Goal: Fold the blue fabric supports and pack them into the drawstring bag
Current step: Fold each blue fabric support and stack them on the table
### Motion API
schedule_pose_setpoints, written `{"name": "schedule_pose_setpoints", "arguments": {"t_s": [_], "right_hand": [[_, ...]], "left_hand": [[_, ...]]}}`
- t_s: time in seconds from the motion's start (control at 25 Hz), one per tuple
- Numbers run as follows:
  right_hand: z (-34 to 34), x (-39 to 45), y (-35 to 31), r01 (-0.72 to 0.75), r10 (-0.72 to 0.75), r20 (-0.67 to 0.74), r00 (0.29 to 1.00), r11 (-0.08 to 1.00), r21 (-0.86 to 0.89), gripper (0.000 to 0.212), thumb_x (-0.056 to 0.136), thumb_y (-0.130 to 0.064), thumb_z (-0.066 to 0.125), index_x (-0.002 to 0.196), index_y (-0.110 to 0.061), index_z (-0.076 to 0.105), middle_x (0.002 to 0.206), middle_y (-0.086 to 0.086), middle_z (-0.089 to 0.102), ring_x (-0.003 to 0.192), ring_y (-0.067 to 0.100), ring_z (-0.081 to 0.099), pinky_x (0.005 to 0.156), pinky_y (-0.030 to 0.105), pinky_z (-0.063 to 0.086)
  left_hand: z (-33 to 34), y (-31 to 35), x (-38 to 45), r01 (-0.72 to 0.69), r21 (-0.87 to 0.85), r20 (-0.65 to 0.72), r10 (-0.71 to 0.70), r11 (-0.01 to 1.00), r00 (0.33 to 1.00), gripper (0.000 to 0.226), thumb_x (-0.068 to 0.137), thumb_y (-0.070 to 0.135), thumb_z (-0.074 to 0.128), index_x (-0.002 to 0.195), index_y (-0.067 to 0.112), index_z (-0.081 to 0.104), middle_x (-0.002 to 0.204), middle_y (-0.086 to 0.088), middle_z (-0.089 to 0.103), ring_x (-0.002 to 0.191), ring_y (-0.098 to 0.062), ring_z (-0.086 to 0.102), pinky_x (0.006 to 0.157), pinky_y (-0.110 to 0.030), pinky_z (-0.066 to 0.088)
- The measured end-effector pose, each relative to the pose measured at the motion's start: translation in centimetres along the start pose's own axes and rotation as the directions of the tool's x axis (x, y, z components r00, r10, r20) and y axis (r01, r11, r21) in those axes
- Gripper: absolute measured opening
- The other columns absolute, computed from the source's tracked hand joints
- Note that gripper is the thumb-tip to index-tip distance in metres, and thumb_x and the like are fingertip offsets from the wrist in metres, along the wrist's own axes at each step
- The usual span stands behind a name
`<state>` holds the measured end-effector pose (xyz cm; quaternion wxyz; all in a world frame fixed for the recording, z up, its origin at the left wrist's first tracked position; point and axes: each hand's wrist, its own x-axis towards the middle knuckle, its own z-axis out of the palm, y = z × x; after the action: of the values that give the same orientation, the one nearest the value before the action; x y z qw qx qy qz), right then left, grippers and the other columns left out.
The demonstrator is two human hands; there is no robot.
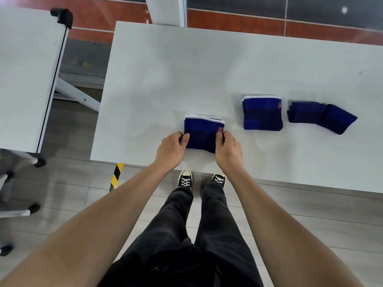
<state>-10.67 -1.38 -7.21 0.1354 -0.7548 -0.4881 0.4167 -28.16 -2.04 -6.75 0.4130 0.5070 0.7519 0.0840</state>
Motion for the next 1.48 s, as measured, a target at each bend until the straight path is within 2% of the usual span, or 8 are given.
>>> {"name": "schedule_pose_setpoints", "arguments": {"t_s": [0.16,0.4,0.52,0.64,0.88,1.08,1.36,1.48], "right_hand": [[0.1,0.4,-0.5,-0.030,0.028,-0.024,0.999,0.993,-0.115,0.037,0.107,-0.039,0.033,0.092,-0.012,0.054,0.084,0.007,0.060,0.088,0.036,0.057,0.084,0.045,0.042],[0.6,0.8,-1.4,-0.048,0.026,-0.070,0.997,0.944,-0.327,0.042,0.108,-0.039,0.028,0.109,-0.008,0.058,0.104,0.013,0.071,0.096,0.035,0.061,0.091,0.044,0.037],[0.9,0.8,-1.5,-0.067,0.022,-0.131,0.991,0.936,-0.345,0.033,0.107,-0.039,0.033,0.108,-0.011,0.050,0.097,0.011,0.072,0.090,0.034,0.063,0.088,0.044,0.036],[0.8,0.7,-1.5,-0.070,0.002,-0.193,0.981,0.934,-0.349,0.024,0.104,-0.036,0.042,0.109,-0.013,0.045,0.094,0.009,0.071,0.090,0.032,0.064,0.086,0.043,0.036],[1.6,0.2,1.6,0.360,-0.532,-0.210,0.820,0.766,-0.533,0.027,0.097,-0.019,0.058,0.123,-0.014,0.061,0.126,0.009,0.060,0.117,0.031,0.056,0.102,0.044,0.037],[1.3,-1.1,4.6,0.368,-0.523,-0.062,0.850,0.674,-0.641,0.051,0.105,-0.033,0.045,0.154,-0.024,0.039,0.161,0.007,0.036,0.152,0.026,0.027,0.124,0.054,0.010],[0.4,1.4,1.9,0.322,-0.439,-0.050,0.897,0.726,-0.608,0.055,0.101,-0.024,0.053,0.154,-0.022,0.038,0.155,0.006,0.045,0.149,0.025,0.032,0.125,0.049,0.013],[-1.1,1.8,0.8,0.347,-0.439,-0.036,0.898,0.756,-0.554,0.052,0.097,-0.022,0.057,0.148,-0.020,0.047,0.148,0.005,0.052,0.140,0.026,0.042,0.122,0.043,0.022]], "left_hand": [[0.7,0.6,0.2,0.062,0.106,-0.048,-0.057,0.992,0.997,0.045,0.105,0.045,0.034,0.071,0.018,0.046,0.078,-0.005,0.058,0.081,-0.030,0.049,0.068,-0.036,0.033],[1.3,0.7,0.4,0.048,0.209,-0.158,-0.015,0.977,0.987,0.036,0.104,0.043,0.039,0.096,0.011,0.054,0.100,-0.009,0.062,0.090,-0.031,0.057,0.070,-0.037,0.038],[0.9,0.9,0.0,-0.207,0.318,-0.362,0.321,0.925,0.875,0.023,0.097,0.031,0.057,0.104,0.010,0.052,0.103,-0.009,0.058,0.089,-0.030,0.053,0.077,-0.042,0.046],[2.4,1.3,0.1,-0.477,0.575,-0.156,0.661,0.665,0.734,0.038,0.101,0.026,0.048,0.137,0.015,0.052,0.144,-0.009,0.050,0.128,-0.034,0.046,0.107,-0.042,0.038],[4.2,0.4,0.9,-0.417,0.639,0.053,0.504,0.647,0.862,0.061,0.105,0.038,0.030,0.160,0.026,0.007,0.169,-0.002,0.004,0.155,-0.034,0.002,0.126,-0.046,0.007],[4.1,0.2,1.0,-0.408,0.678,0.044,0.520,0.612,0.853,0.062,0.105,0.043,0.028,0.160,0.028,0.005,0.169,-0.003,0.001,0.155,-0.034,0.002,0.126,-0.046,0.009],[2.7,3.1,3.8,-0.422,0.708,0.134,0.479,0.567,0.868,0.062,0.107,0.041,0.025,0.159,0.029,-0.005,0.169,-0.003,-0.007,0.154,-0.035,-0.004,0.126,-0.046,0.001],[2.3,4.4,3.7,-0.428,0.704,0.138,0.482,0.567,0.865,0.065,0.102,0.030,0.043,0.159,0.023,0.013,0.167,-0.011,0.011,0.152,-0.041,0.010,0.124,-0.049,0.010]]}}
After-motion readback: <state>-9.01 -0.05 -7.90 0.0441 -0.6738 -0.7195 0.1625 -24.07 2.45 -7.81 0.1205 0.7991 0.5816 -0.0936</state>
